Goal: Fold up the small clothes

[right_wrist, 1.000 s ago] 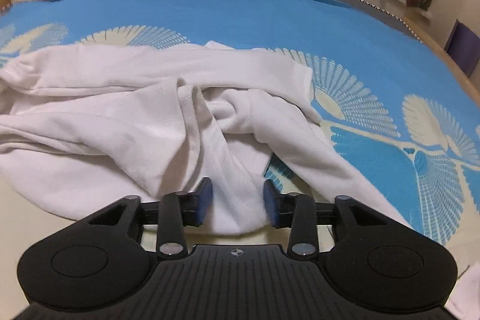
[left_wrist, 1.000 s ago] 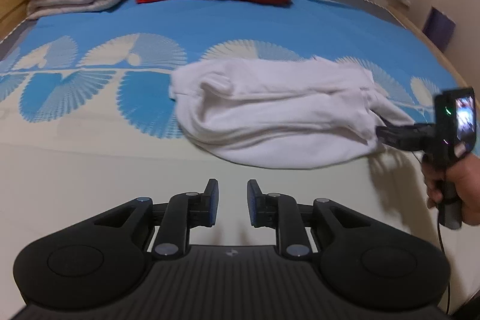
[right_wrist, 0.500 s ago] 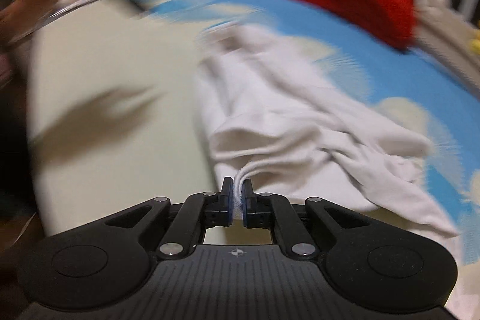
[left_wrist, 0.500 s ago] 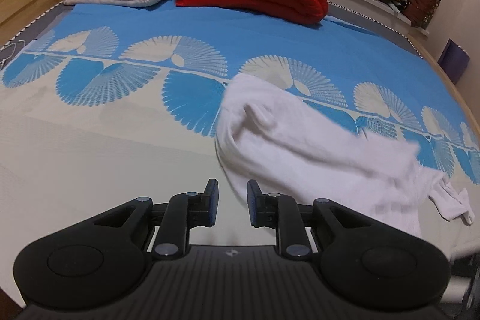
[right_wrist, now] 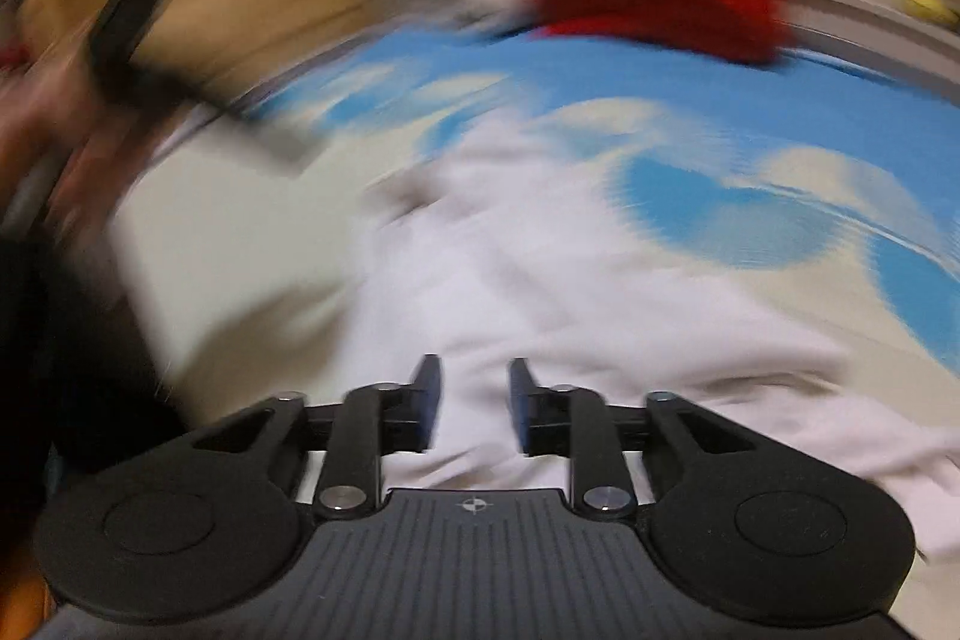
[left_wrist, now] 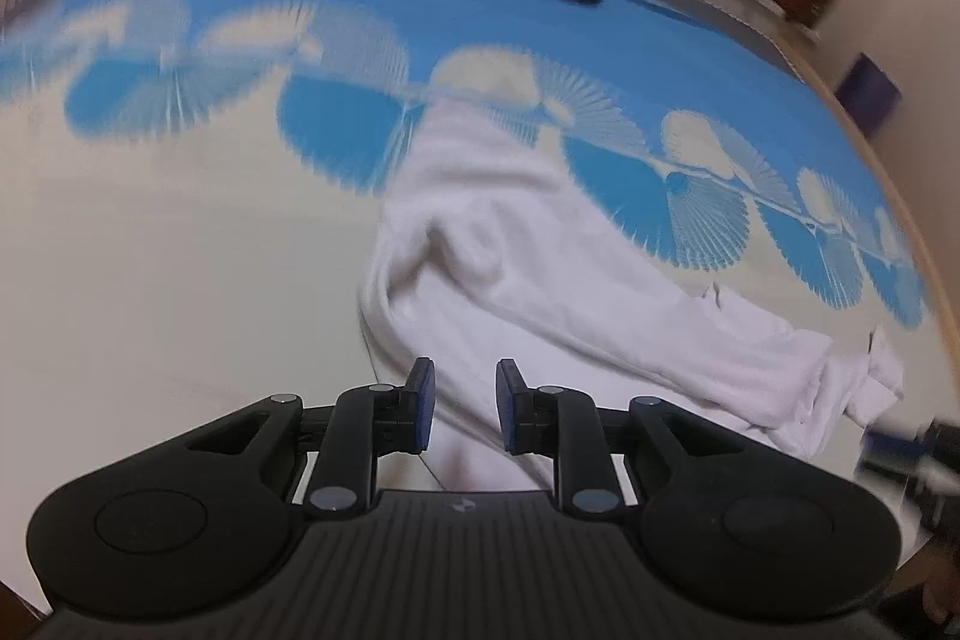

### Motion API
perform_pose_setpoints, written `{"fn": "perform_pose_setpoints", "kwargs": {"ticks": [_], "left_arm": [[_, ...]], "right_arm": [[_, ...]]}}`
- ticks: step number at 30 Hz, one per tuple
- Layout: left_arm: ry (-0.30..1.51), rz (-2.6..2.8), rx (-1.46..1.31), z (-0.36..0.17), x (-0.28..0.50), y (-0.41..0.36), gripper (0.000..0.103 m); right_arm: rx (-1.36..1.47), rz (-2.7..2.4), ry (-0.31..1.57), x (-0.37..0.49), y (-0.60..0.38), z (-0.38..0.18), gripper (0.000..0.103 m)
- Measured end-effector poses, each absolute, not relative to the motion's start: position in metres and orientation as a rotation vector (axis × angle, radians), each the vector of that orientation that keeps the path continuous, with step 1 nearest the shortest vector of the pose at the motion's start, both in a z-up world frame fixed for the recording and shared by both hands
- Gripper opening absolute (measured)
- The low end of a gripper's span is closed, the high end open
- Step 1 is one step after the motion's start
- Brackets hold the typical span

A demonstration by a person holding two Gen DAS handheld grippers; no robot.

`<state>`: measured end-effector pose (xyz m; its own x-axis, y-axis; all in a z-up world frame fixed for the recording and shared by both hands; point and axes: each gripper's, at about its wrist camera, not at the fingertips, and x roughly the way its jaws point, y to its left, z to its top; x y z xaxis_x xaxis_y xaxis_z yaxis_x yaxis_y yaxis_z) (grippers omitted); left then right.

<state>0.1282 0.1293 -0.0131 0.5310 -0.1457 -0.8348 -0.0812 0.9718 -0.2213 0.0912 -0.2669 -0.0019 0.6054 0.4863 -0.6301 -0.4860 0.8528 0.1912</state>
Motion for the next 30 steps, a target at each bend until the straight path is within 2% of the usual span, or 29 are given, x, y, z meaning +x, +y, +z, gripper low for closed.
{"fn": "perform_pose_setpoints", "kwargs": {"ticks": [3, 5, 8, 10, 11, 12, 14, 15, 16, 18, 21, 23, 26, 30], "left_arm": [[1.118, 0.011, -0.272, -0.043, 0.137, 0.128, 0.026], [1.141, -0.012, -0.283, -0.052, 0.144, 0.123, 0.04], [1.184, -0.074, -0.352, -0.066, 0.16, 0.116, 0.051], [1.214, -0.107, -0.359, -0.073, 0.17, 0.107, 0.053], [1.214, -0.11, -0.332, -0.074, 0.175, 0.103, 0.052], [1.213, -0.101, -0.292, -0.076, 0.179, 0.099, 0.051], [1.218, -0.046, -0.187, -0.079, 0.186, 0.097, 0.019], [1.214, -0.014, -0.15, -0.08, 0.188, 0.099, 0.015], [1.2, 0.027, -0.117, -0.078, 0.19, 0.103, 0.007], [1.152, 0.102, -0.042, -0.072, 0.192, 0.11, 0.007], [1.132, 0.146, -0.022, -0.067, 0.192, 0.127, 0.007], [1.15, 0.175, -0.01, -0.069, 0.19, 0.14, 0.007], [1.139, 0.199, -0.028, -0.064, 0.185, 0.161, 0.006], [1.161, 0.264, -0.063, -0.063, 0.18, 0.19, 0.006]], "right_arm": [[0.037, 0.403, 0.777, 0.119, -0.295, -0.018, 0.051], [0.12, 0.358, 0.868, 0.143, -0.306, -0.035, 0.058], [0.308, 0.3, 1.01, 0.183, -0.309, -0.067, 0.058], [0.376, 0.259, 1.053, 0.191, -0.305, -0.079, 0.055], [0.384, 0.254, 1.052, 0.194, -0.304, -0.081, 0.037], [0.377, 0.268, 1.032, 0.192, -0.302, -0.08, 0.015], [0.312, 0.273, 0.939, 0.194, -0.287, -0.065, 0.011], [0.282, 0.282, 0.868, 0.195, -0.283, -0.054, 0.01], [0.275, 0.291, 0.785, 0.194, -0.281, -0.042, 0.01], [0.287, 0.284, 0.624, 0.191, -0.281, -0.018, 0.008], [0.257, 0.165, 0.506, 0.191, -0.287, 0.003, 0.007], [0.244, 0.05, 0.513, 0.196, -0.295, 0.002, 0.007], [0.272, -0.102, 0.63, 0.205, -0.313, -0.016, 0.007], [0.2, -0.184, 0.66, 0.206, -0.32, -0.025, 0.0]]}}
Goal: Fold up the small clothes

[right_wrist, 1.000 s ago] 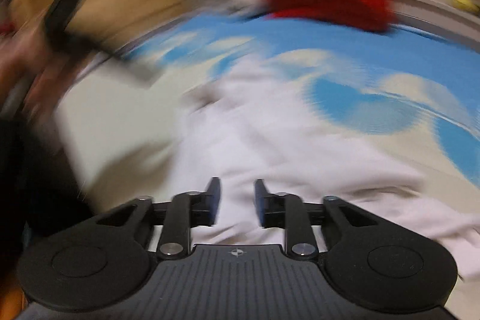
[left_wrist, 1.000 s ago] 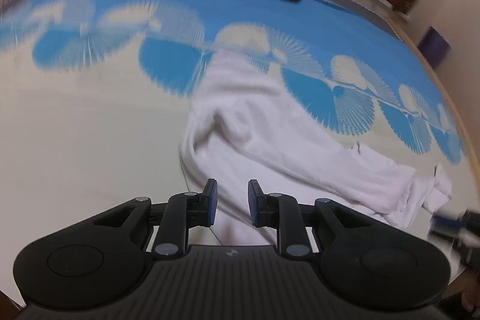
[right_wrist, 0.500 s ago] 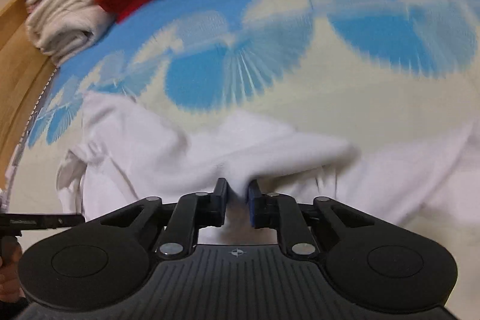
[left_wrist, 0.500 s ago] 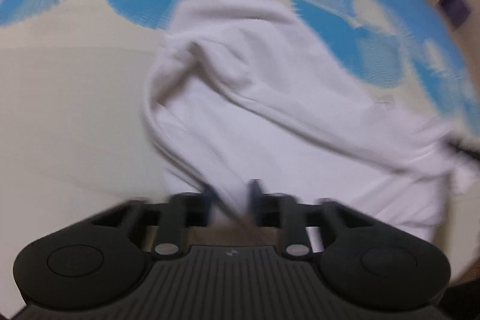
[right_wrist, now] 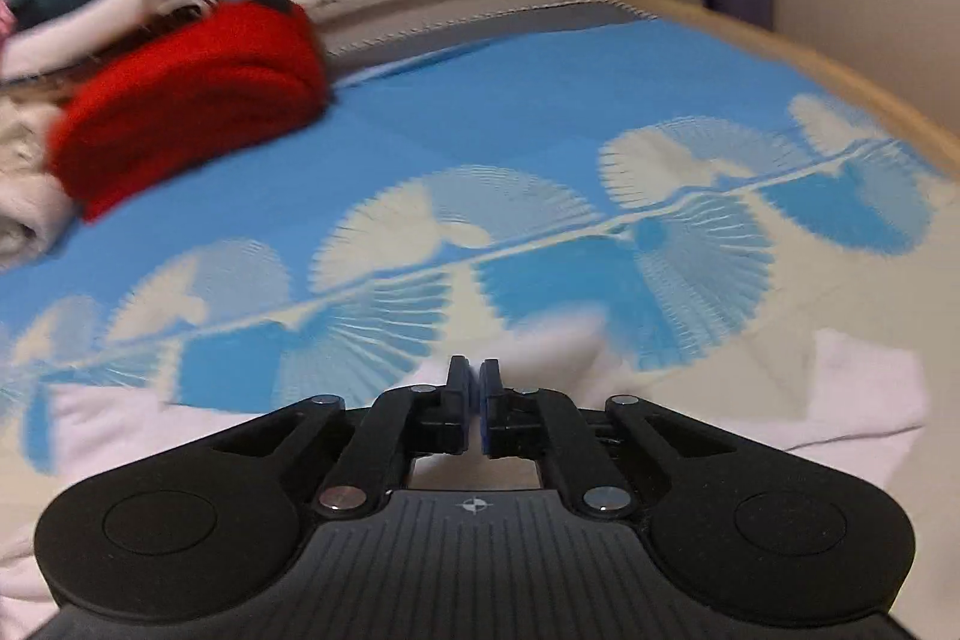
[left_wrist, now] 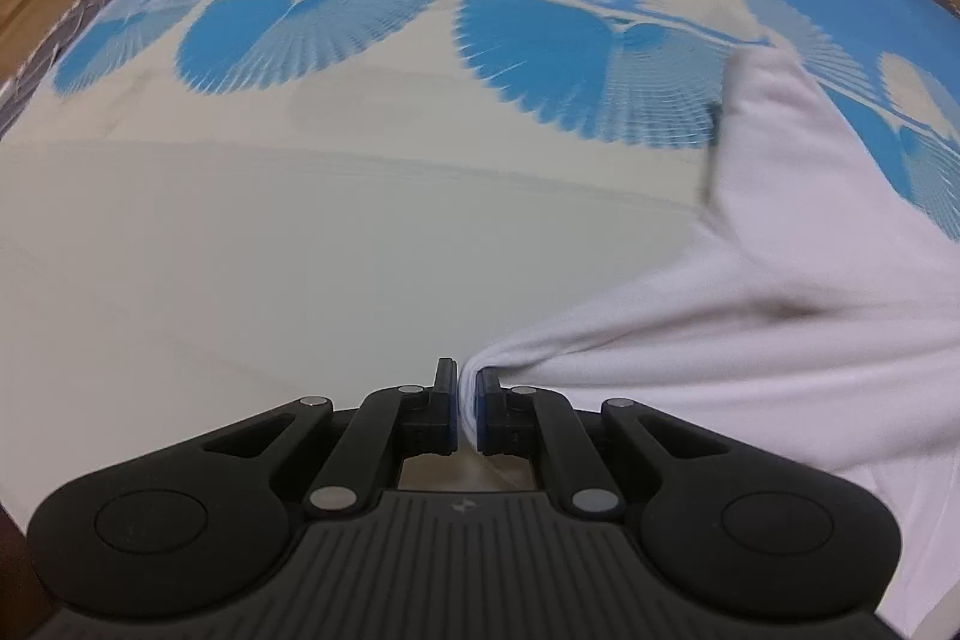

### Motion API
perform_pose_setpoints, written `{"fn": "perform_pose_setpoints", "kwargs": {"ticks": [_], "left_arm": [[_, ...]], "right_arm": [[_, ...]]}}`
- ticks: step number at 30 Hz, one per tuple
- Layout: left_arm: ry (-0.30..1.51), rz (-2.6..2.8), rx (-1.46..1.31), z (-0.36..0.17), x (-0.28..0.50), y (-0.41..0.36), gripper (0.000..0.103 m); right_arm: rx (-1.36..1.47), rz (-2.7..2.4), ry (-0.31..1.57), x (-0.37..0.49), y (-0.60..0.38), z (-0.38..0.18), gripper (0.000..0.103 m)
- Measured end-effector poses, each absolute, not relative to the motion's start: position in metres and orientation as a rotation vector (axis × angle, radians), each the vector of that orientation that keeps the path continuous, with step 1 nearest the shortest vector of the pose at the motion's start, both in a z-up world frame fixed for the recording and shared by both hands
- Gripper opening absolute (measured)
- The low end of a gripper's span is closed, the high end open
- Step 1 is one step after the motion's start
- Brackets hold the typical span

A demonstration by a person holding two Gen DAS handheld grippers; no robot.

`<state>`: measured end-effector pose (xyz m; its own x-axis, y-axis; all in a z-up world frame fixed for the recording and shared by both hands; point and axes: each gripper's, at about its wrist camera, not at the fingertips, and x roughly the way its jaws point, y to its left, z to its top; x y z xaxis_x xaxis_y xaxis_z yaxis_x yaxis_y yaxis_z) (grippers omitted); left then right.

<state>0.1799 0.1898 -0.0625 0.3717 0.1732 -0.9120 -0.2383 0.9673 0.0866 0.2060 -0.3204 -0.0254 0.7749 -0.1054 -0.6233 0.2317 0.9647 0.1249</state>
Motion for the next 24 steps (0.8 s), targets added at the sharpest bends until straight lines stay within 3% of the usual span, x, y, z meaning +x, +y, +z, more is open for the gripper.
{"fn": "perform_pose_setpoints", "kwargs": {"ticks": [3, 5, 9, 11, 13, 20, 24], "left_arm": [[1.254, 0.153, -0.123, -0.073, 0.178, 0.198, 0.011], [1.262, 0.149, -0.087, -0.074, 0.174, 0.196, 0.019], [1.136, 0.185, -0.091, -0.054, 0.17, 0.195, 0.027], [1.008, 0.167, -0.071, -0.035, 0.169, 0.182, 0.039], [0.916, 0.082, -0.067, -0.022, 0.169, 0.16, 0.052], [0.889, -0.288, 0.027, -0.023, 0.184, 0.038, 0.055], [0.876, -0.466, 0.144, -0.034, 0.201, -0.044, 0.069]], "right_arm": [[0.211, -0.186, 0.635, 0.215, -0.329, -0.026, 0.0], [0.248, -0.15, 0.666, 0.224, -0.337, -0.033, 0.0], [0.358, -0.086, 0.606, 0.224, -0.344, -0.026, 0.0], [0.358, 0.004, 0.539, 0.22, -0.34, -0.011, 0.0], [0.332, 0.037, 0.522, 0.219, -0.335, -0.006, 0.0], [0.461, -0.122, 0.723, 0.224, -0.355, -0.03, 0.005], [0.504, -0.15, 0.755, 0.219, -0.369, -0.032, 0.011]]}}
